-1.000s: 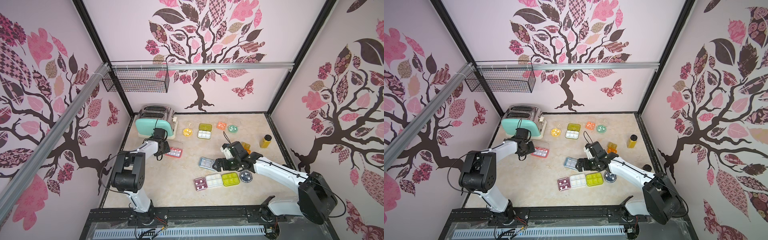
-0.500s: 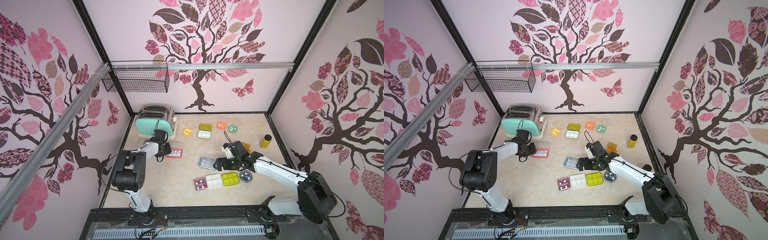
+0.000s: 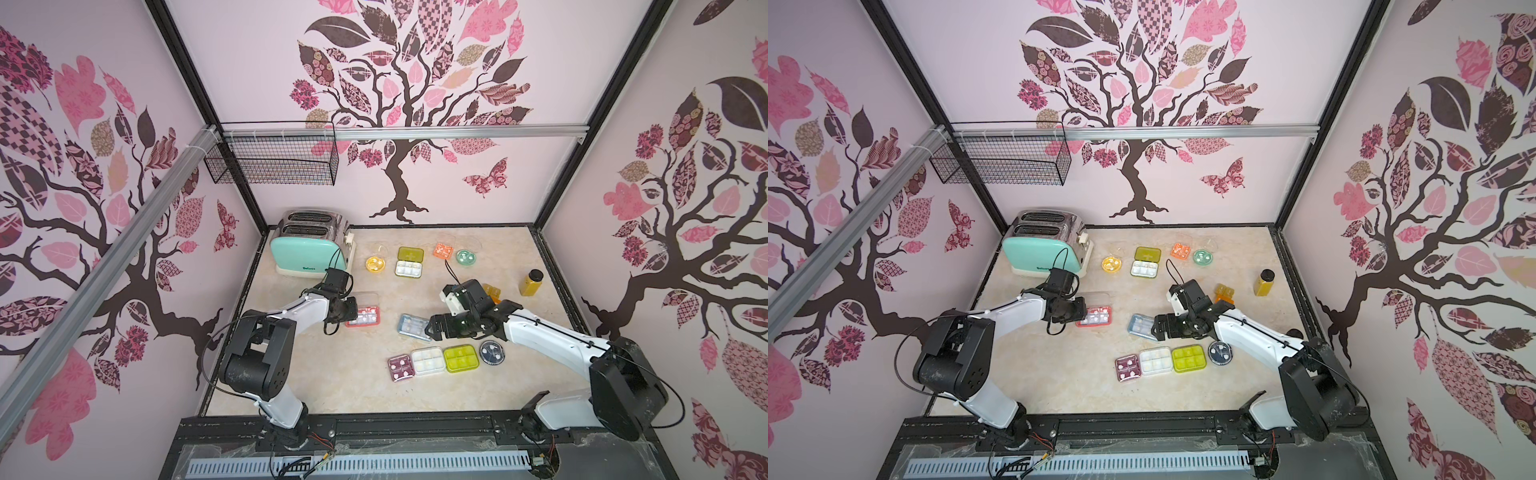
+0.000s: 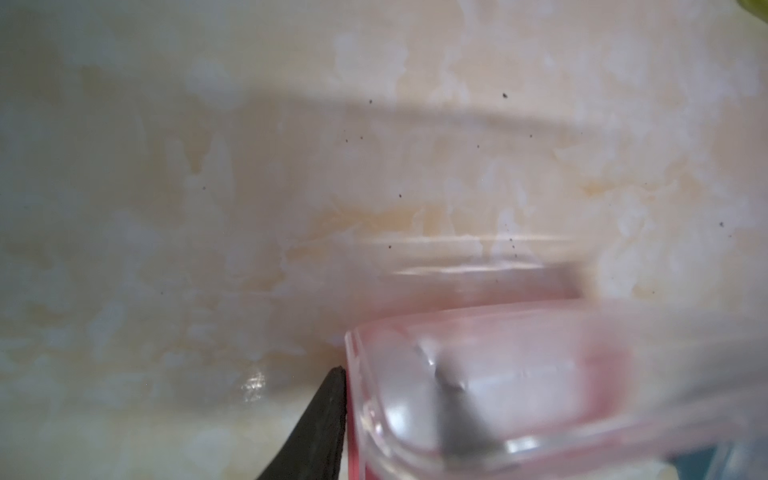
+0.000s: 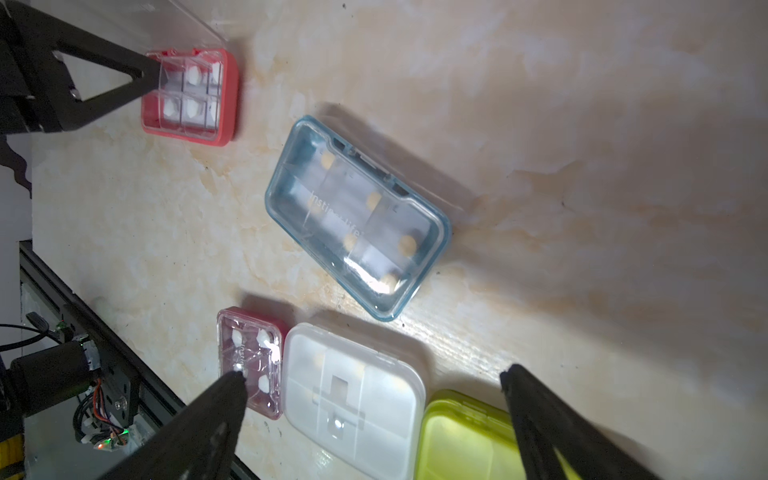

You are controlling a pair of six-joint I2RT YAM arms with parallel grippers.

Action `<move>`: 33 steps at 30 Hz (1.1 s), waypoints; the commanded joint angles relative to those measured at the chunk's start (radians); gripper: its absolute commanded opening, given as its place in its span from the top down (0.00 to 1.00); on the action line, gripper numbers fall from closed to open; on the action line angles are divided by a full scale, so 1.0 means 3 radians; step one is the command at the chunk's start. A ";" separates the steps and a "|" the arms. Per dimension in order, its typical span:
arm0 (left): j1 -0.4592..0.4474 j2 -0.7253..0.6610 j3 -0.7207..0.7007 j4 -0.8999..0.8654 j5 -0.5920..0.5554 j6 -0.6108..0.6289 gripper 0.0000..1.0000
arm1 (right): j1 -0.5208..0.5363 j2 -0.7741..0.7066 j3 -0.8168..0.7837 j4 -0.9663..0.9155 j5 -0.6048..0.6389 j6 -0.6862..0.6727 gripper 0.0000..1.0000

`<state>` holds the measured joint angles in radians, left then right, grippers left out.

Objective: Close pillboxes
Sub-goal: Move the pillbox to the center of the board.

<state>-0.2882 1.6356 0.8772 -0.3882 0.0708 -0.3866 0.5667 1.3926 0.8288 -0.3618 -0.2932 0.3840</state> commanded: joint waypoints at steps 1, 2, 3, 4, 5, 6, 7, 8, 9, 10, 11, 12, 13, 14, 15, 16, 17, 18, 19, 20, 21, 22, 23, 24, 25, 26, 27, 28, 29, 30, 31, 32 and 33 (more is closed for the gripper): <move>-0.0032 -0.0119 -0.0137 0.0004 0.0154 0.0017 0.63 | -0.0012 0.0113 0.0249 -0.0004 -0.0075 -0.0109 0.02; -0.0046 -0.0132 -0.0168 0.0025 0.0175 0.0007 0.63 | -0.0012 0.0159 0.0292 0.0009 -0.0119 -0.0118 0.03; -0.0059 -0.0148 -0.0192 0.0040 0.0188 -0.0007 0.63 | -0.0012 0.0215 0.0348 0.0010 -0.0167 -0.0119 0.05; -0.0076 -0.0163 -0.0216 0.0050 0.0191 -0.0019 0.63 | -0.0012 0.0266 0.0396 0.0012 -0.0211 -0.0114 0.06; -0.0091 -0.0174 -0.0234 0.0074 0.0194 -0.0027 0.63 | -0.0012 0.0306 0.0433 0.0017 -0.0249 -0.0114 0.07; -0.0106 -0.0186 -0.0258 0.0099 0.0206 -0.0038 0.63 | -0.0012 0.0348 0.0475 0.0020 -0.0281 -0.0109 0.08; -0.0122 -0.0191 -0.0266 0.0122 0.0230 -0.0045 0.63 | -0.0008 0.0384 0.0513 0.0015 -0.0295 -0.0106 0.09; -0.0136 -0.0195 -0.0269 0.0143 0.0251 -0.0051 0.63 | -0.0007 0.0415 0.0548 0.0019 -0.0305 -0.0108 0.10; -0.0168 -0.0187 -0.0263 0.0152 0.0260 -0.0063 0.63 | -0.0007 0.0446 0.0590 0.0020 -0.0314 -0.0109 0.13; -0.0212 -0.0177 -0.0246 0.0157 0.0276 -0.0090 0.63 | -0.0007 0.0485 0.0635 0.0015 -0.0334 -0.0116 0.17; -0.0267 -0.0163 -0.0228 0.0164 0.0292 -0.0105 0.63 | -0.0007 0.0517 0.0676 0.0010 -0.0352 -0.0119 0.20; -0.0347 -0.0152 -0.0209 0.0164 0.0287 -0.0127 0.63 | -0.0005 0.0554 0.0720 -0.0004 -0.0374 -0.0121 0.21; -0.0424 -0.0138 -0.0187 0.0177 0.0281 -0.0151 0.63 | 0.0002 0.0590 0.0766 -0.0018 -0.0387 -0.0124 0.22; -0.0486 -0.0126 -0.0170 0.0190 0.0273 -0.0171 0.63 | 0.0007 0.0620 0.0810 -0.0026 -0.0396 -0.0127 0.24; -0.0545 -0.0114 -0.0153 0.0210 0.0265 -0.0200 0.63 | 0.0016 0.0654 0.0856 -0.0043 -0.0398 -0.0129 0.25; -0.0588 -0.0104 -0.0136 0.0233 0.0273 -0.0221 0.63 | 0.0026 0.0691 0.0907 -0.0064 -0.0401 -0.0134 0.26; -0.0612 -0.0092 -0.0117 0.0236 0.0276 -0.0238 0.63 | 0.0036 0.0726 0.0949 -0.0072 -0.0400 -0.0134 0.26; -0.0628 -0.0083 -0.0093 0.0240 0.0285 -0.0253 0.63 | 0.0044 0.0771 0.0989 -0.0081 -0.0403 -0.0127 0.26; -0.0639 -0.0081 -0.0076 0.0243 0.0303 -0.0264 0.63 | 0.0049 0.0825 0.1031 -0.0087 -0.0406 -0.0107 0.28; -0.0638 -0.0085 -0.0070 0.0249 0.0320 -0.0270 0.63 | 0.0054 0.0872 0.1061 -0.0093 -0.0423 -0.0092 0.29; -0.0640 -0.0103 -0.0051 0.0236 0.0316 -0.0268 0.62 | 0.0059 0.0928 0.1095 -0.0090 -0.0460 -0.0078 0.32; -0.0640 -0.0139 -0.0033 0.0198 0.0285 -0.0261 0.61 | 0.0068 0.0980 0.1142 -0.0095 -0.0474 -0.0069 0.34; -0.0640 -0.0183 -0.0024 0.0160 0.0243 -0.0253 0.60 | 0.0078 0.1023 0.1186 -0.0102 -0.0483 -0.0068 0.35; -0.0640 -0.0249 -0.0010 0.0099 0.0191 -0.0241 0.59 | 0.0089 0.1064 0.1246 -0.0108 -0.0485 -0.0068 0.36; -0.0640 -0.0330 -0.0001 0.0031 0.0147 -0.0229 0.57 | 0.0105 0.1102 0.1305 -0.0112 -0.0490 -0.0071 0.37; -0.0640 -0.0412 0.0003 -0.0024 0.0108 -0.0212 0.57 | 0.0119 0.1135 0.1356 -0.0108 -0.0495 -0.0076 0.38; -0.0638 -0.0520 0.0003 -0.0102 0.0076 -0.0207 0.56 | 0.0126 0.1176 0.1420 -0.0108 -0.0496 -0.0090 0.40; -0.0640 -0.0632 -0.0001 -0.0174 0.0051 -0.0195 0.56 | 0.0136 0.1214 0.1476 -0.0108 -0.0504 -0.0107 0.41; -0.0640 -0.0732 -0.0012 -0.0228 0.0036 -0.0189 0.56 | 0.0142 0.1270 0.1547 -0.0117 -0.0519 -0.0140 0.44; -0.0640 -0.0840 -0.0044 -0.0287 0.0039 -0.0194 0.56 | 0.0149 0.1318 0.1604 -0.0137 -0.0537 -0.0174 0.46; -0.0640 -0.0940 -0.0098 -0.0332 0.0071 -0.0220 0.56 | 0.0154 0.1358 0.1660 -0.0132 -0.0555 -0.0225 0.47; -0.0639 -0.1022 -0.0167 -0.0342 0.0142 -0.0271 0.56 | 0.0171 0.1379 0.1682 -0.0105 -0.0557 -0.0257 0.48; -0.0640 -0.1100 -0.0281 -0.0298 0.0259 -0.0354 0.56 | 0.0188 0.1403 0.1704 -0.0079 -0.0564 -0.0289 0.51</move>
<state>-0.4812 1.3479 0.8413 -0.4351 0.1169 -0.4648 0.6117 1.7977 1.2980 -0.3779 -0.4423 0.3340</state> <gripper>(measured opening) 0.439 0.505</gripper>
